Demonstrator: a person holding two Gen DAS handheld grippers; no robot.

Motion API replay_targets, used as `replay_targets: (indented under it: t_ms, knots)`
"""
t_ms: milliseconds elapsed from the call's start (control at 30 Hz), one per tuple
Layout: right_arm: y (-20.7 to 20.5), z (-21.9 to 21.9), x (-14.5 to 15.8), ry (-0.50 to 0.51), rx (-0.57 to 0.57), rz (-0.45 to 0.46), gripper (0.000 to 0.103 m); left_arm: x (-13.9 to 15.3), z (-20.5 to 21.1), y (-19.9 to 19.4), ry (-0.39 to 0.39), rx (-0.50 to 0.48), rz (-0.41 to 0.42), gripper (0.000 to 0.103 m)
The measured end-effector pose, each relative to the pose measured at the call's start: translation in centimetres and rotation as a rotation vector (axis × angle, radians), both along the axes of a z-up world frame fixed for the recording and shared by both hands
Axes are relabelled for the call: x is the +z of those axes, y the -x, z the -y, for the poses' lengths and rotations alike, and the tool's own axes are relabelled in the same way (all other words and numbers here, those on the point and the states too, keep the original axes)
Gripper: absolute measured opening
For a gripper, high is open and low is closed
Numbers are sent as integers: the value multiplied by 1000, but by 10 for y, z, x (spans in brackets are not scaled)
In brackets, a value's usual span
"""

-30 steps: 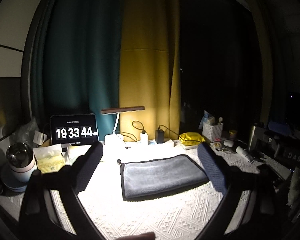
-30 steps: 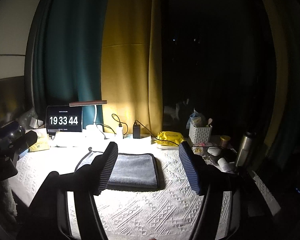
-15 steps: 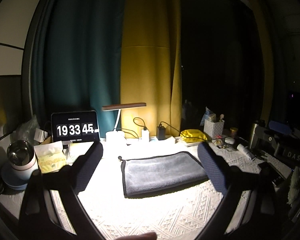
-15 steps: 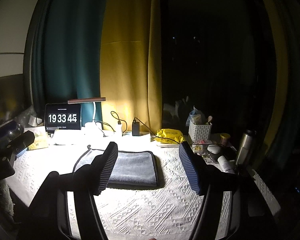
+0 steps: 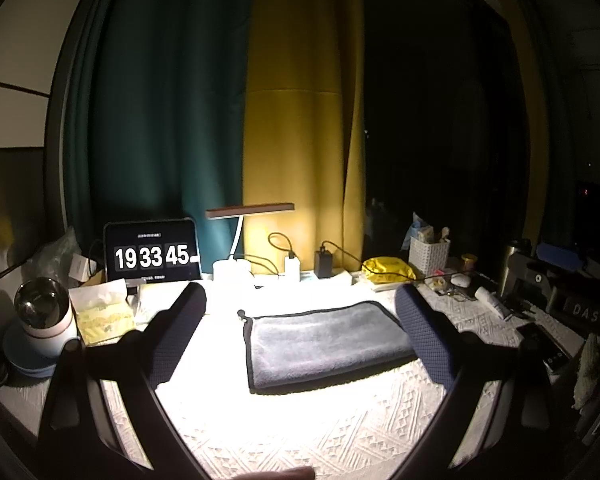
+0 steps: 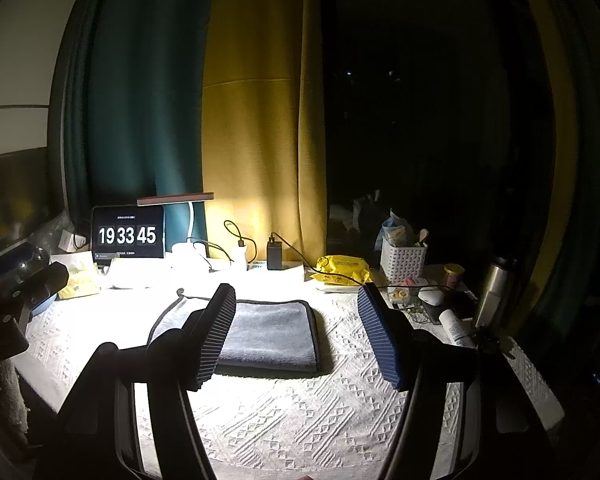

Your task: Fold towel

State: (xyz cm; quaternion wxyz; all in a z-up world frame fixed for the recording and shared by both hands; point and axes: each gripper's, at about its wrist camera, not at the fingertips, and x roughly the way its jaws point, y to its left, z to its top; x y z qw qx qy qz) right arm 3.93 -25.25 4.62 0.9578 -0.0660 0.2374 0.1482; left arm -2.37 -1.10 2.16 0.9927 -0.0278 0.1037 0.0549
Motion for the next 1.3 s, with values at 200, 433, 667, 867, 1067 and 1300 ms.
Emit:
replay_targets:
  t_ms: [200, 433, 667, 867, 1067, 1300]
  knots:
    - [-2, 0, -2, -1, -2, -6, 67, -1, 1, 0, 0, 1, -4, 96]
    - [-4, -2, -5, -2, 2, -17, 67, -2, 1, -2, 5, -4, -7, 96]
    - [-6, -3, -6, 2, 0, -24, 67, -4, -1, -4, 12, -8, -15, 96]
    - [-6, -4, -6, 2, 4, -26, 67, -5, 0, -5, 12, -13, -16, 96]
    - [-7, -2, -5, 3, 2, -19, 67, -6, 0, -4, 13, -14, -14, 96]
    - [-7, -2, -5, 2, 0, -19, 67, -6, 0, -4, 13, -15, -14, 96]
